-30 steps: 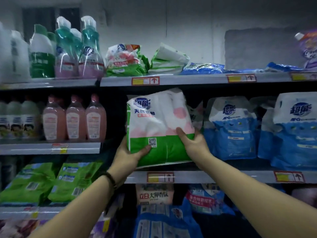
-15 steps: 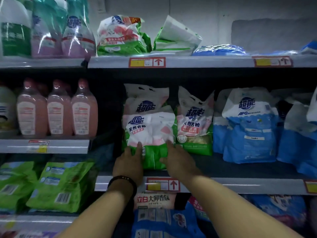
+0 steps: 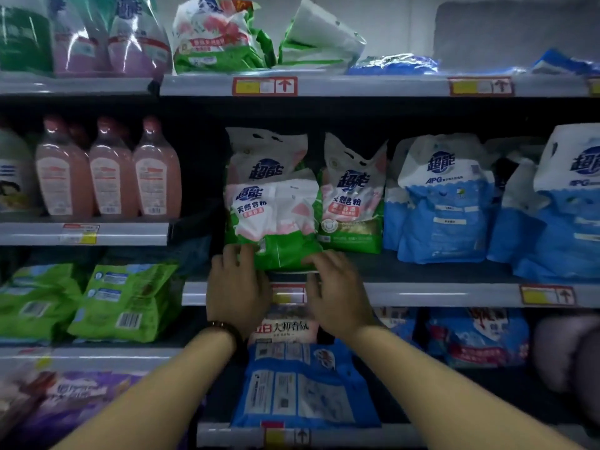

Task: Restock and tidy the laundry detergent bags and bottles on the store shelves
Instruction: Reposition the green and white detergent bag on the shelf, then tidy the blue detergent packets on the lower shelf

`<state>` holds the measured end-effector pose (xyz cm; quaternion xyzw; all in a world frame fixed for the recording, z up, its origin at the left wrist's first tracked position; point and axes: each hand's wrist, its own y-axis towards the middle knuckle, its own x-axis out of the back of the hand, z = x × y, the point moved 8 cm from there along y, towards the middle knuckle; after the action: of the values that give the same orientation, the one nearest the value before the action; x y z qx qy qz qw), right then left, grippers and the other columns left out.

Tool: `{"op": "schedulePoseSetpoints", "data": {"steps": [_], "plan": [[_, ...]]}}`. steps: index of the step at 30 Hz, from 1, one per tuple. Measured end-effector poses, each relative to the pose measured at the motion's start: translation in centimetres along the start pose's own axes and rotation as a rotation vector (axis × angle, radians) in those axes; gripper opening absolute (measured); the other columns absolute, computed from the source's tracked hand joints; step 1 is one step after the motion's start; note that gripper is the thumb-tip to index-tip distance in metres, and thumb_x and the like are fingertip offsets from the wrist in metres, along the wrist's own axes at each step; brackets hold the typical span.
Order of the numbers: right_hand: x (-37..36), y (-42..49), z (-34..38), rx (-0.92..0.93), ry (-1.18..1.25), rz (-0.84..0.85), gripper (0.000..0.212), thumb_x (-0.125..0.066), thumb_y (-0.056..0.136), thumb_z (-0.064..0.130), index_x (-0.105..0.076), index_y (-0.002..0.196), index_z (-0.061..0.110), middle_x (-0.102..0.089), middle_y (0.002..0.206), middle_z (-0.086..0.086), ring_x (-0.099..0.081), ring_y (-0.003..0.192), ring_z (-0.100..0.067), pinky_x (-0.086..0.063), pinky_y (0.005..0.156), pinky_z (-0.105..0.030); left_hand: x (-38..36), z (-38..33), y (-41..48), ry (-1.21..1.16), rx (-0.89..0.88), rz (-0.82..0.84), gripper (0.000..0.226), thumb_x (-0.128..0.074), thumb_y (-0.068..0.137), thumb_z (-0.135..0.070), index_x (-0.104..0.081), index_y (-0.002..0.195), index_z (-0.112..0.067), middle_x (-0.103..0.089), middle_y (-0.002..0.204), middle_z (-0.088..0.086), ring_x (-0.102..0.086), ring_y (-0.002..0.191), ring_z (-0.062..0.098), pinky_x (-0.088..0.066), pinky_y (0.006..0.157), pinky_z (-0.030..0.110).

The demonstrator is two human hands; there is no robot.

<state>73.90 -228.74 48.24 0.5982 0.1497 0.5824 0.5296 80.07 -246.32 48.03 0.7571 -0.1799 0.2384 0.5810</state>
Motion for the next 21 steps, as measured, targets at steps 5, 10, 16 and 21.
{"op": "schedulePoseSetpoints", "data": {"steps": [5,10,16,21], "plan": [[-2.6,-8.6,-1.6,-0.033,0.027,0.203,0.007,-0.059,0.099,0.024,-0.062,0.093,0.023,-0.059,0.095,0.008,-0.056,0.089,-0.010,-0.050,0.075,-0.033,-5.2,0.0,-11.0,-0.227,-0.004,0.186,0.024,-0.063,0.084,-0.024,-0.056,0.106,-0.026,-0.054,0.108,0.001,-0.055,0.097,0.030,-0.050,0.081,0.044],[-6.6,-18.2,-10.4,-0.814,0.241,0.360,0.010,-0.067,0.095,0.018,-0.073,0.089,0.013,-0.073,0.088,-0.001,-0.067,0.083,-0.014,-0.052,0.072,-0.036,-12.4,3.7,-18.4,-0.162,0.205,0.566,0.038,-0.067,0.087,-0.034,-0.059,0.124,-0.034,-0.055,0.125,0.000,-0.055,0.118,0.032,-0.050,0.098,0.044],[-10.1,-25.7,-15.2,-1.097,0.163,0.442,0.042,-0.070,0.095,0.039,-0.063,0.128,0.014,-0.065,0.125,-0.004,-0.062,0.125,-0.029,-0.051,0.094,-0.032,-16.9,7.4,-21.5,-0.153,0.491,0.798,0.057,-0.066,0.092,-0.047,-0.050,0.144,-0.033,-0.056,0.142,0.009,-0.053,0.134,0.036,-0.047,0.111,0.047],[-11.4,-27.6,-18.4,-1.265,-0.036,0.545,0.068,-0.059,0.101,0.050,-0.047,0.147,0.002,-0.052,0.147,-0.022,-0.054,0.135,-0.037,-0.053,0.106,-0.046,-19.3,7.5,-21.9,0.015,0.434,0.923,0.080,-0.056,0.087,-0.068,-0.032,0.157,-0.038,-0.042,0.160,0.009,-0.042,0.145,0.039,-0.036,0.118,0.049]]}}
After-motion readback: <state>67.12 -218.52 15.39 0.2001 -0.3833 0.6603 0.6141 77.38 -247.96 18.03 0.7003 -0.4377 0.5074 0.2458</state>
